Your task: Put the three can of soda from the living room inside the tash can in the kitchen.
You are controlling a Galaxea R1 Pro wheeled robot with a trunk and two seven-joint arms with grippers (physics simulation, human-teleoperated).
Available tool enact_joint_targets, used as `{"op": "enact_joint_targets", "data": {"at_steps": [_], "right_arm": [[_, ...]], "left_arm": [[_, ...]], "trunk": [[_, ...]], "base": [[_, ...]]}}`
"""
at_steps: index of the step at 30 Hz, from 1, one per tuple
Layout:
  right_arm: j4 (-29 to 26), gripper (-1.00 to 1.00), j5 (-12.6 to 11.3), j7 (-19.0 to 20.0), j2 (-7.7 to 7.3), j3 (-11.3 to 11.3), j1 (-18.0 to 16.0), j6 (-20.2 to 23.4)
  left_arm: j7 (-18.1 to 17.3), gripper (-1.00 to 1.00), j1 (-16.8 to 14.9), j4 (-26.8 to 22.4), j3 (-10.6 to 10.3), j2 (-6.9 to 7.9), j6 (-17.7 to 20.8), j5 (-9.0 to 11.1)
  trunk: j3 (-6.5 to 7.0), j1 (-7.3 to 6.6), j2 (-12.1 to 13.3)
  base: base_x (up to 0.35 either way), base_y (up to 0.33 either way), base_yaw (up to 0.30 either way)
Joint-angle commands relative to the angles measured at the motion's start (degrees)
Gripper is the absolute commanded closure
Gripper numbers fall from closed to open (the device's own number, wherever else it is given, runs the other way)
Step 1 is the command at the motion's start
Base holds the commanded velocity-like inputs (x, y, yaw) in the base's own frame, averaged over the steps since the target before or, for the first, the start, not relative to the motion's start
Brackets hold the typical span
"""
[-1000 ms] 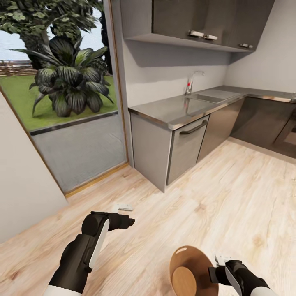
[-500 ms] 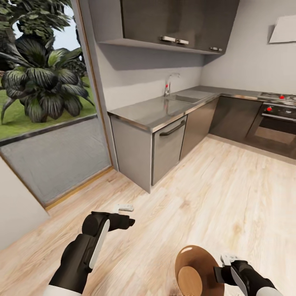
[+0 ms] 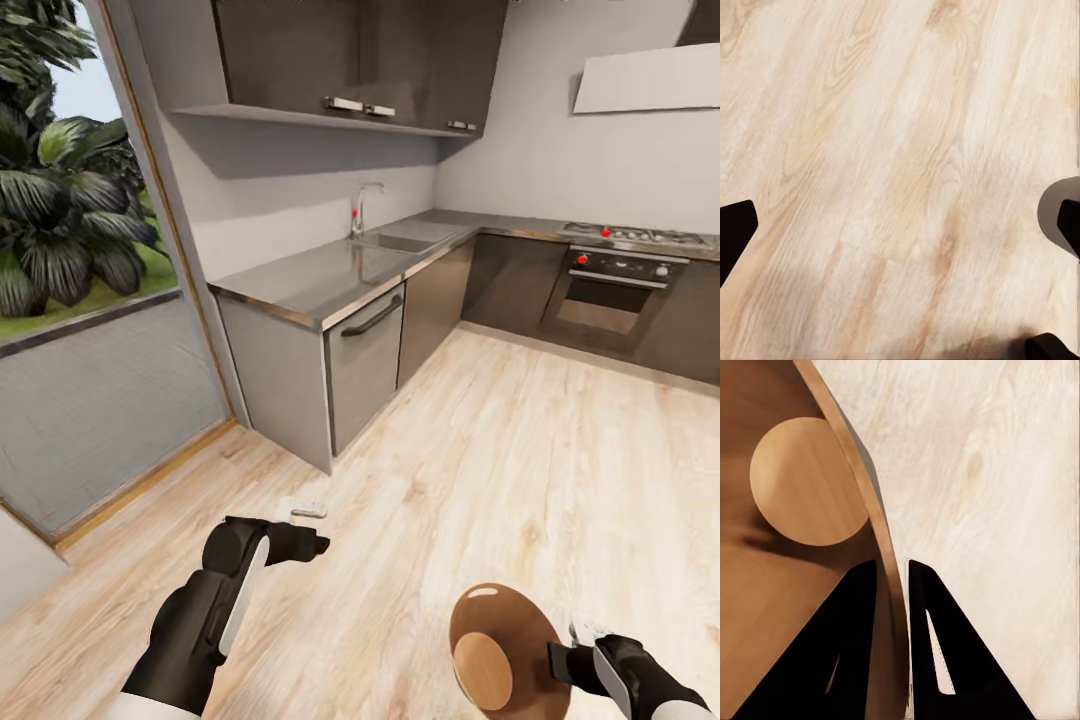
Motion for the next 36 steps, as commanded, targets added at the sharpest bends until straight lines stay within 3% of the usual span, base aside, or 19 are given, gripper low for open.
{"op": "enact_joint_targets", "data": {"at_steps": [1,4,10,14,36], "right_arm": [[-0.02,1.00,-0.79,0.32,-0.02,-0.23,-0.03,0.06],[-0.02,1.00,-0.79,0.29,-0.12,-0.70,-0.05,0.04],[-0.02,1.00,-0.79,0.30,-0.97,-4.90,-0.02,0.09],[-0.02,1.00,-0.79,0.33,-1.43,-5.78,-0.02,0.10],[-0.02,1.00,-0.87,0.43,-1.54,-6.21,-0.02,0.02]], "left_arm": [[0.00,-1.00,0.00,0.04,0.00,0.00,0.00,0.01],[0.00,-1.00,0.00,0.11,-0.01,0.00,0.00,0.01],[0.01,-1.00,0.00,0.15,-0.01,0.00,0.00,0.01],[0.06,-1.00,0.00,0.17,-0.01,0.00,0.00,0.01],[0.09,-1.00,0.00,0.25,-0.10,0.00,0.00,0.01]], "trunk": [[0.19,-0.23,0.41],[0.73,-0.89,1.62],[1.80,-2.21,4.02],[2.52,-3.08,5.63],[6.65,-7.92,14.45]], "base": [[0.000,0.000,-0.286],[0.000,0.000,-0.286],[0.000,0.000,-0.286],[0.000,0.000,-0.286],[0.000,0.000,-0.286]]}}
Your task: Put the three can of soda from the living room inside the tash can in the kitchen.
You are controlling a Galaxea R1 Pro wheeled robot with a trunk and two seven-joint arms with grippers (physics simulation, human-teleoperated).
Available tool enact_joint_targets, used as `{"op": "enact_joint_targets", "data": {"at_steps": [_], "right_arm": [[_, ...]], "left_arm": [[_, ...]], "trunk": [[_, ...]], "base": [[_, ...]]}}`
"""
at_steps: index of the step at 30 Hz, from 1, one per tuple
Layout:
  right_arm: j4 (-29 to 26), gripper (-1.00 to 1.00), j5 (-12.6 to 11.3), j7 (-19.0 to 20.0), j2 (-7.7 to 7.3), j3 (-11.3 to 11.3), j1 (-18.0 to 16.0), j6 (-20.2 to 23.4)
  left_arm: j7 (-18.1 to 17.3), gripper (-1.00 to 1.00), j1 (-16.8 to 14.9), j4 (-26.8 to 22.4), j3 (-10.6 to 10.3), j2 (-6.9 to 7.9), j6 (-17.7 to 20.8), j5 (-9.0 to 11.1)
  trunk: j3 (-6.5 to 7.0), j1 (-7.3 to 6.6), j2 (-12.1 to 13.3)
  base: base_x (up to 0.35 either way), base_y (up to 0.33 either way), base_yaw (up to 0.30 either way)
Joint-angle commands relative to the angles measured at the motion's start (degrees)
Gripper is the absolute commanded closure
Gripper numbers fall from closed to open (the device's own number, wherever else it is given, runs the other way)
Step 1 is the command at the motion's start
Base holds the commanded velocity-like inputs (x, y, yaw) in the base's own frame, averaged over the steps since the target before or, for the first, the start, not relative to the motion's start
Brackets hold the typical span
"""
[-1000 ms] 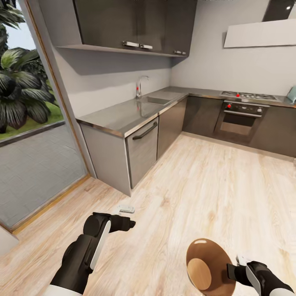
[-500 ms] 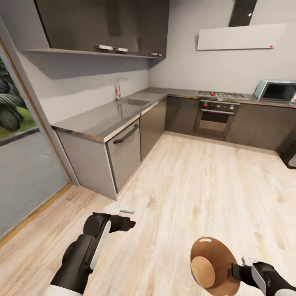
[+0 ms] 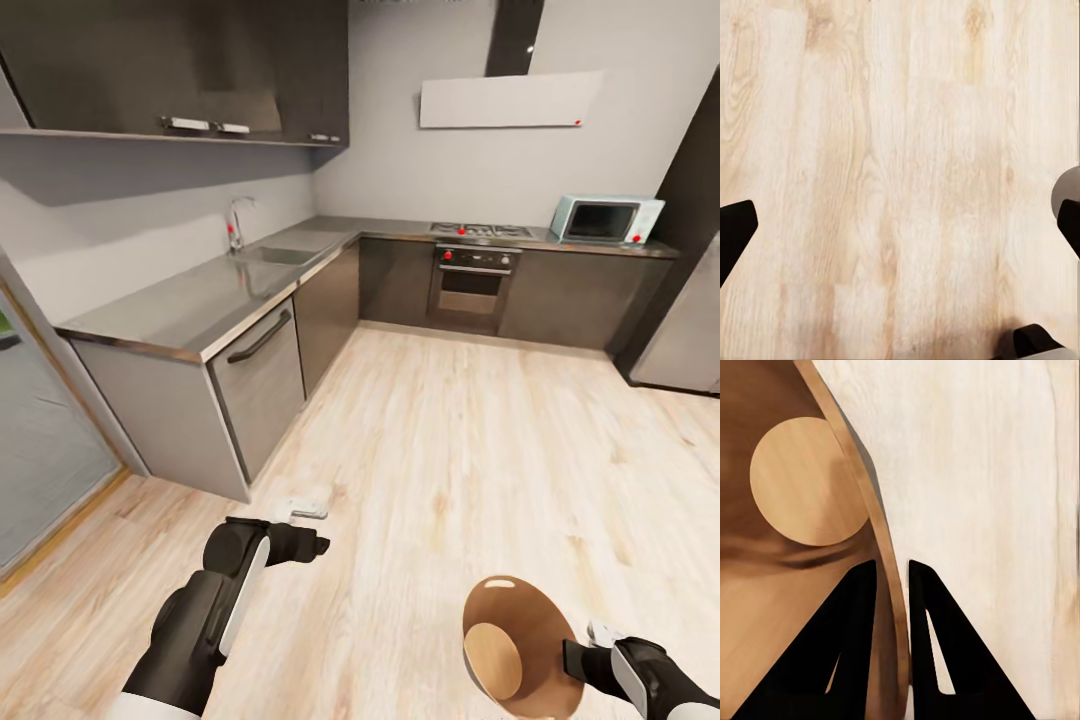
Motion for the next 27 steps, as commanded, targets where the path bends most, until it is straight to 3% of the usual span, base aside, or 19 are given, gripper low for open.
{"op": "enact_joint_targets", "data": {"at_steps": [1,6,11,18,27], "right_arm": [[-0.02,1.00,-0.50,0.28,0.00,-0.15,-0.02,0.04],[0.04,1.00,-0.51,0.36,0.08,-0.09,-0.02,0.09],[0.06,1.00,-0.57,0.44,0.15,-0.09,-0.02,0.13],[0.07,1.00,-0.59,0.90,0.13,-0.14,-0.02,0.13],[0.07,1.00,-0.60,1.34,0.26,-0.15,-0.02,0.53]], "left_arm": [[0.00,-1.00,0.00,0.00,0.00,0.00,0.00,0.01],[-0.02,-1.00,0.00,0.00,-0.08,0.00,0.00,0.01],[0.19,-1.00,0.00,-0.04,-2.09,0.06,0.00,0.01],[0.37,-1.00,0.00,-0.02,-2.96,0.09,0.00,0.01],[0.27,-1.00,0.00,-0.08,-3.07,0.09,0.00,0.01]], "trunk": [[0.21,-0.23,0.42],[1.23,-1.33,2.42],[2.23,-2.42,4.43],[3.64,-3.96,7.23],[3.74,-3.96,7.23]], "base": [[0.000,0.000,-0.286],[0.000,0.000,-0.286],[0.000,0.000,-0.286],[0.000,0.000,-0.286],[0.000,0.000,-0.286]]}}
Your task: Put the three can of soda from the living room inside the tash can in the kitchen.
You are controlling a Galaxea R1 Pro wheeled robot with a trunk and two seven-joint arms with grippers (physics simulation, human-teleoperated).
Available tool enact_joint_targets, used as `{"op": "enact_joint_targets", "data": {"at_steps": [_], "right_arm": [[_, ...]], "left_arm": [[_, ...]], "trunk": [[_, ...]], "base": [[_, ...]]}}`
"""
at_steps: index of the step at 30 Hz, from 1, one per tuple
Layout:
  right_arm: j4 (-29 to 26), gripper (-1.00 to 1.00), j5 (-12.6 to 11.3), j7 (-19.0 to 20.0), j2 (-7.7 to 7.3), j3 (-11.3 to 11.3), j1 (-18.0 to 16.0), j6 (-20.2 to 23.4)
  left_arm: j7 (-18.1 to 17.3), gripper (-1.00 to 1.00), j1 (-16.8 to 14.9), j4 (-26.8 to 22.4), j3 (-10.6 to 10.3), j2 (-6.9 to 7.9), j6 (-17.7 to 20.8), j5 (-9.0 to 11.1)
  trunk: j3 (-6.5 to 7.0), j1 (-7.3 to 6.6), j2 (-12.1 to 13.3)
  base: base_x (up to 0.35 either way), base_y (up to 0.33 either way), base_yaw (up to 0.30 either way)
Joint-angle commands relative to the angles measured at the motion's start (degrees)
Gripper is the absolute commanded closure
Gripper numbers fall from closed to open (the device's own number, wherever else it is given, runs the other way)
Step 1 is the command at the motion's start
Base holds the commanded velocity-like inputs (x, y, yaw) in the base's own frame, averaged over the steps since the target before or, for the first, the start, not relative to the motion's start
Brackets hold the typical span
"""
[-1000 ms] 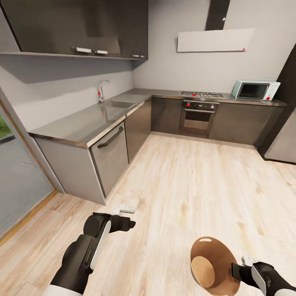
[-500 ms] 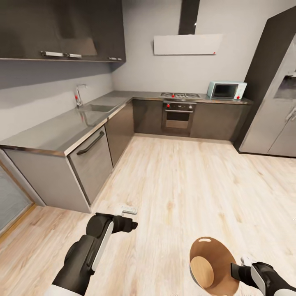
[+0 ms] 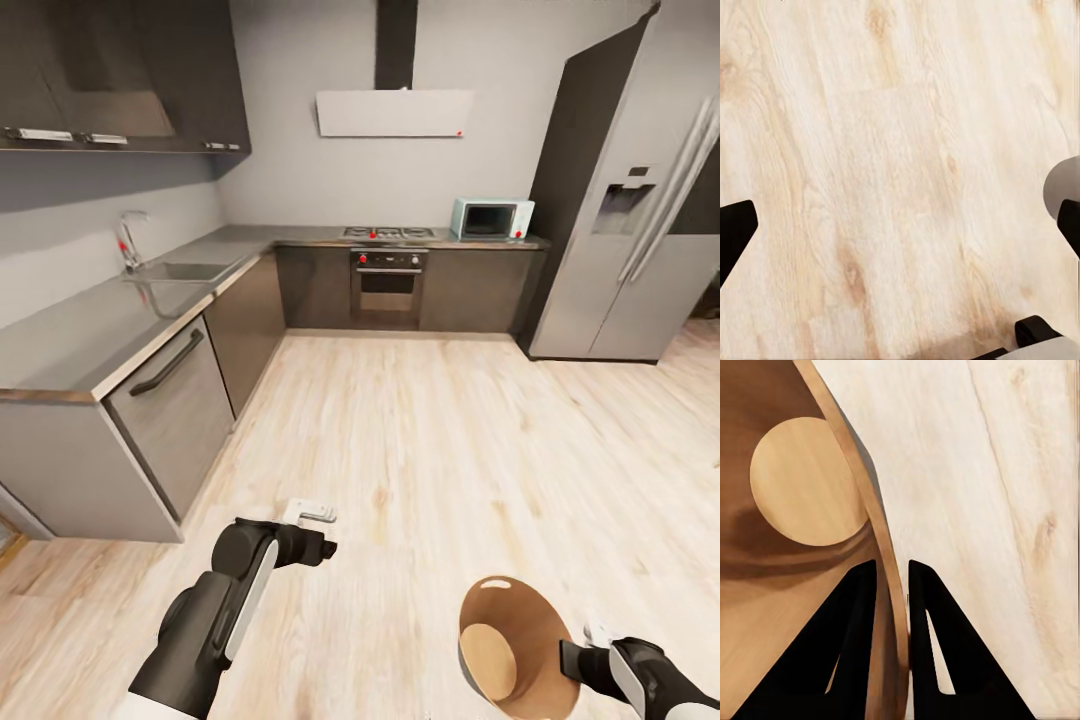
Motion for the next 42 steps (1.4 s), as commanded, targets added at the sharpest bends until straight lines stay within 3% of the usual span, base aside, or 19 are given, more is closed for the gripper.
{"op": "enact_joint_targets", "data": {"at_steps": [1,10,42], "right_arm": [[-0.03,1.00,-0.64,0.60,0.03,-0.18,-0.03,0.13],[-0.03,1.00,-0.64,5.22,-0.02,-0.18,-0.03,0.35],[-0.03,1.00,-0.72,5.83,-0.18,-0.18,-0.11,1.68]], "left_arm": [[-0.03,-1.00,0.00,0.00,0.00,0.00,0.00,0.01],[-0.09,-1.00,0.00,-0.01,-0.01,0.00,0.00,0.01],[-0.05,-1.00,0.00,0.04,-0.78,0.00,0.00,0.01]], "trunk": [[0.01,0.00,0.00],[0.01,0.00,0.00],[1.01,0.00,0.00]], "base": [[0.000,0.000,-0.286],[0.000,0.000,-0.286],[0.000,0.000,-0.276]]}}
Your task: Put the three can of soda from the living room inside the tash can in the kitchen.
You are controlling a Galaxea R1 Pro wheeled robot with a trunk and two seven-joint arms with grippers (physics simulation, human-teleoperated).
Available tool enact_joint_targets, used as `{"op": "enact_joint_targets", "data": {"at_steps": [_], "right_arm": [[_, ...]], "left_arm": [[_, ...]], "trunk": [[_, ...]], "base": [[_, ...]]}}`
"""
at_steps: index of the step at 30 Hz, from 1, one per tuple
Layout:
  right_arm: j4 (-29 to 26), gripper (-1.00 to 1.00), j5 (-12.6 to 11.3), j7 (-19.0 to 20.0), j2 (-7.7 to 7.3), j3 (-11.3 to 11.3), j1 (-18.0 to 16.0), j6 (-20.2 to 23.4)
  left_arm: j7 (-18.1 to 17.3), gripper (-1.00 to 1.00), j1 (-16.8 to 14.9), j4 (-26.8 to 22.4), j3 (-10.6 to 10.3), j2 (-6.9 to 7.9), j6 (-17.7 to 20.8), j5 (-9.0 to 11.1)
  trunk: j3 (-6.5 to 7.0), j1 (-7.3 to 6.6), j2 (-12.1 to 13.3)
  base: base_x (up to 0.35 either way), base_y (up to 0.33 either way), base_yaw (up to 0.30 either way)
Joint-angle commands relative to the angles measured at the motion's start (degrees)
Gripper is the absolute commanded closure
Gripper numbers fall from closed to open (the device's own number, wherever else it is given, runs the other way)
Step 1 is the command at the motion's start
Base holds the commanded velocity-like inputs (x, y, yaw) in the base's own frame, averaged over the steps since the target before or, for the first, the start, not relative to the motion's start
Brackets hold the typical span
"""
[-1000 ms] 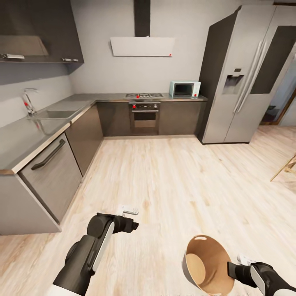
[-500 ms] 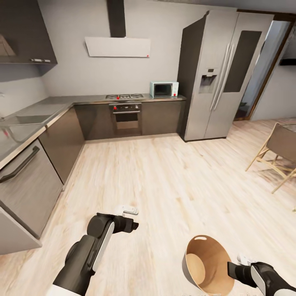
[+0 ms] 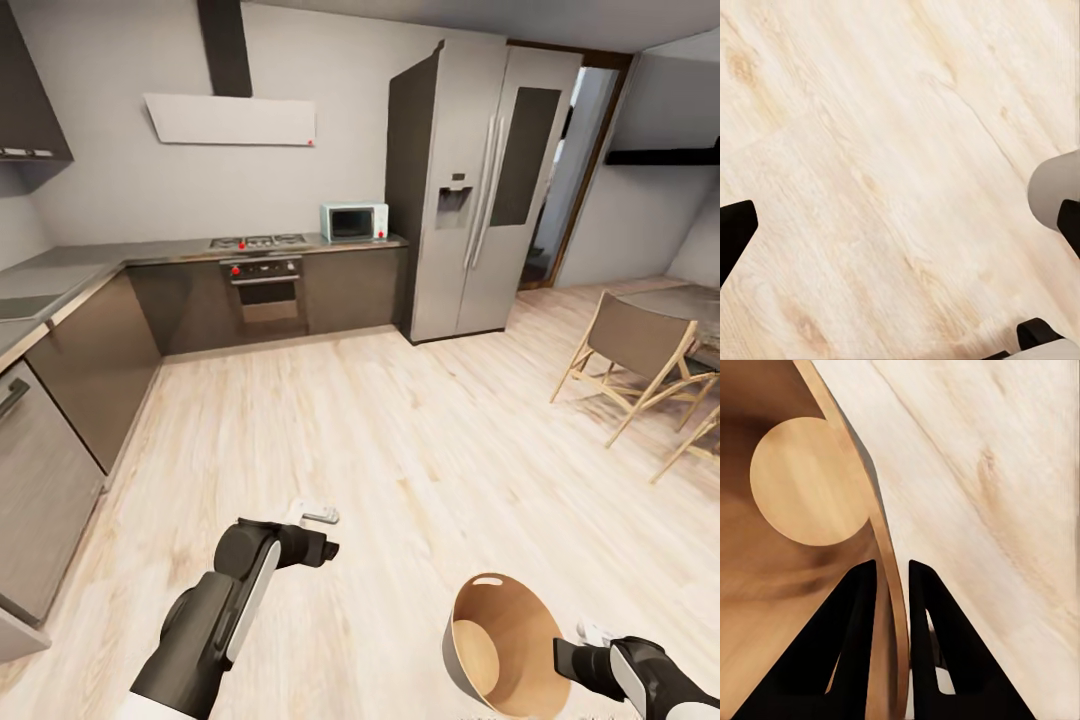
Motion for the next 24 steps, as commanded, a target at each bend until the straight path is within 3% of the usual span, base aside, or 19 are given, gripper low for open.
{"op": "enact_joint_targets", "data": {"at_steps": [1,12,18,24], "right_arm": [[-0.02,1.00,-0.80,0.31,0.00,-0.19,-0.02,0.13],[-0.02,1.00,-0.80,0.31,-0.10,-0.19,-0.04,0.14],[-0.04,1.00,-0.73,0.38,-0.22,-2.84,-0.10,0.14],[-0.07,1.00,-0.72,0.39,-0.32,-3.68,-0.11,0.14]], "left_arm": [[0.01,-1.00,0.00,-0.01,-0.04,0.00,0.00,0.01],[0.06,-1.00,0.00,0.04,-0.19,0.00,0.00,0.01],[0.12,-1.00,0.00,0.04,-0.19,0.00,0.00,0.01],[0.11,-1.00,0.00,0.04,-0.19,0.00,0.00,0.01]], "trunk": [[0.07,0.00,0.00],[0.83,0.00,0.00],[1.26,0.00,0.00],[1.70,0.00,0.00]], "base": [[0.000,0.000,-0.235],[0.000,0.000,-0.221],[0.000,0.000,-0.211],[0.000,0.000,-0.210]]}}
